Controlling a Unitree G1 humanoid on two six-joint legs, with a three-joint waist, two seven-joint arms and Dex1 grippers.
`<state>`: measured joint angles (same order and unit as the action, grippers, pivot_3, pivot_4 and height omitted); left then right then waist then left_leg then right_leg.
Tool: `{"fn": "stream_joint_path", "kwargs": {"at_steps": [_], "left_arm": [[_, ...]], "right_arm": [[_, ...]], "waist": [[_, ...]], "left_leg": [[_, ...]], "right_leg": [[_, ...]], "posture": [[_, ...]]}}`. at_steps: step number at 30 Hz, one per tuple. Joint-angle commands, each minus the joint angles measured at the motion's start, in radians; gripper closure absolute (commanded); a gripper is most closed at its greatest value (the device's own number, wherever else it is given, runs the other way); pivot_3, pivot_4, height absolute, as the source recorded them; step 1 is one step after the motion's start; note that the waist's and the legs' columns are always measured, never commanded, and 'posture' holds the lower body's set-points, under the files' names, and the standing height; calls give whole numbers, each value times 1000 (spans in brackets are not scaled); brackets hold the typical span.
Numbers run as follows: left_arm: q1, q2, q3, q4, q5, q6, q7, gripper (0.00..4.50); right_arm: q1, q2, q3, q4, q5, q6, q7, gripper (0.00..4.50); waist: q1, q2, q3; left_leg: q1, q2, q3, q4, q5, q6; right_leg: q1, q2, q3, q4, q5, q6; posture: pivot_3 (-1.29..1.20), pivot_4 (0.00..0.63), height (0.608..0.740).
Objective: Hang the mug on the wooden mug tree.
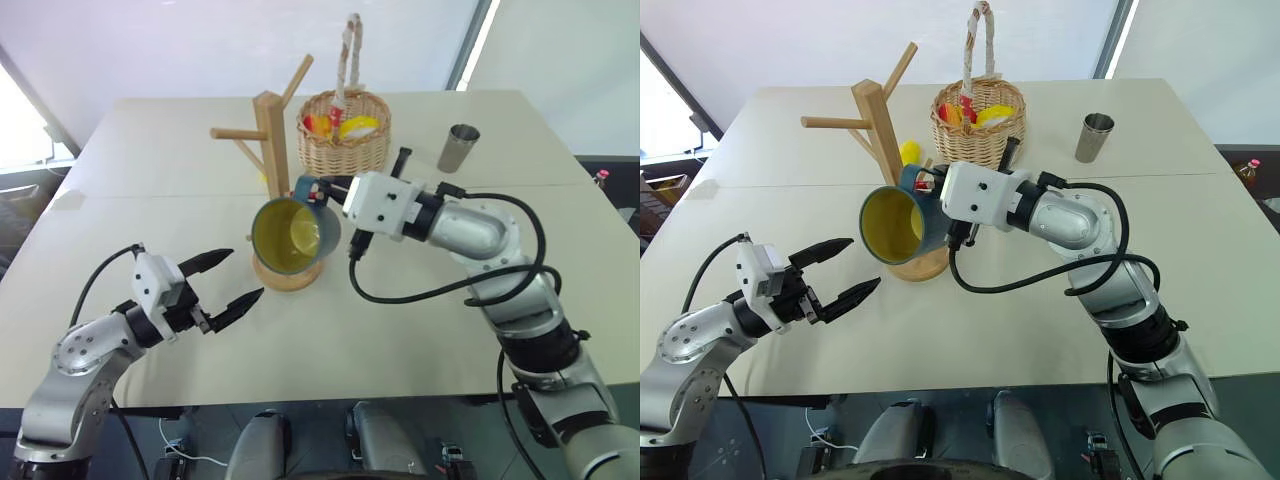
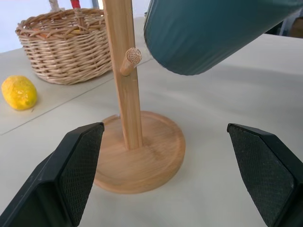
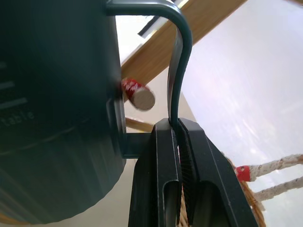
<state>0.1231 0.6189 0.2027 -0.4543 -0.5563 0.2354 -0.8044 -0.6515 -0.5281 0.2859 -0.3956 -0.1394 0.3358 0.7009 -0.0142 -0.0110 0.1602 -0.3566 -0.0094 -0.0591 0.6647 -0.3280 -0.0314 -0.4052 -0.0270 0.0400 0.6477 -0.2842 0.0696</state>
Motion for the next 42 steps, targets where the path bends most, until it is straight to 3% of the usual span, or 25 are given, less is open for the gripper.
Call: {"fn": "stream_joint_path", "kwargs": {"at_steps": [1,4,5,7,13,18,21,26,32,42], "left_arm": [[1,-2,22,-36,-17,-8,-1,0],[2,-1,24,-41,-22,-8,-1,0],[0,-1,26,-43,-24,-7,0,0],[-3,-1,28,-44,-28,-7,2,0],[-8,-1,29,-42,-33,-10,3,0],[-9,-8,27,-33,-33,2,19,0],[-12,-23,35,-2,-31,24,55,0],[-21,-100,68,131,50,-2,195,0],[-24,-196,121,276,154,-57,376,0],[0,-252,134,289,176,-98,427,0]], "right_arm": [[-28,15,-1,-7,-19,-4,-12,4491],[-29,22,-3,1,-22,2,-13,4491],[-30,24,-5,4,-23,3,-14,4186],[-34,30,-11,8,-24,3,-19,3533],[-36,14,-28,2,-44,-14,-27,643],[-3,-38,-157,-39,26,-5,-14,643],[98,-67,-280,-58,135,2,19,643],[348,38,-443,22,295,-1,-39,643],[499,190,-467,193,309,-151,-151,643],[502,228,-469,343,328,-266,-214,643]], "waist": [[0,0,0],[0,0,0],[0,0,0],[0,0,0],[-1,0,0],[4,0,0],[4,-1,0],[0,-1,-1],[-3,-1,-1],[1,-1,-1]], "left_leg": [[0,0,0,0,0,0],[0,0,0,0,0,0],[0,0,0,0,0,0],[0,0,0,0,0,0],[0,0,0,0,0,0],[0,0,0,0,0,0],[-1,0,0,0,0,0],[1,0,0,-2,0,0],[2,0,1,-1,0,0],[1,0,1,-1,0,0]], "right_leg": [[0,0,0,0,0,0],[0,0,0,0,0,0],[0,0,0,0,0,0],[0,0,0,0,0,0],[0,0,0,0,0,0],[0,0,0,0,0,0],[0,-1,0,-1,0,0],[1,0,0,-1,0,0],[0,1,1,2,0,0],[0,0,1,2,0,0]], "posture": [[0,150,740],[0,150,740],[0,150,740],[0,150,740],[0,150,740],[0,150,740],[0,150,740],[0,150,740],[0,150,740],[0,150,740]]}}
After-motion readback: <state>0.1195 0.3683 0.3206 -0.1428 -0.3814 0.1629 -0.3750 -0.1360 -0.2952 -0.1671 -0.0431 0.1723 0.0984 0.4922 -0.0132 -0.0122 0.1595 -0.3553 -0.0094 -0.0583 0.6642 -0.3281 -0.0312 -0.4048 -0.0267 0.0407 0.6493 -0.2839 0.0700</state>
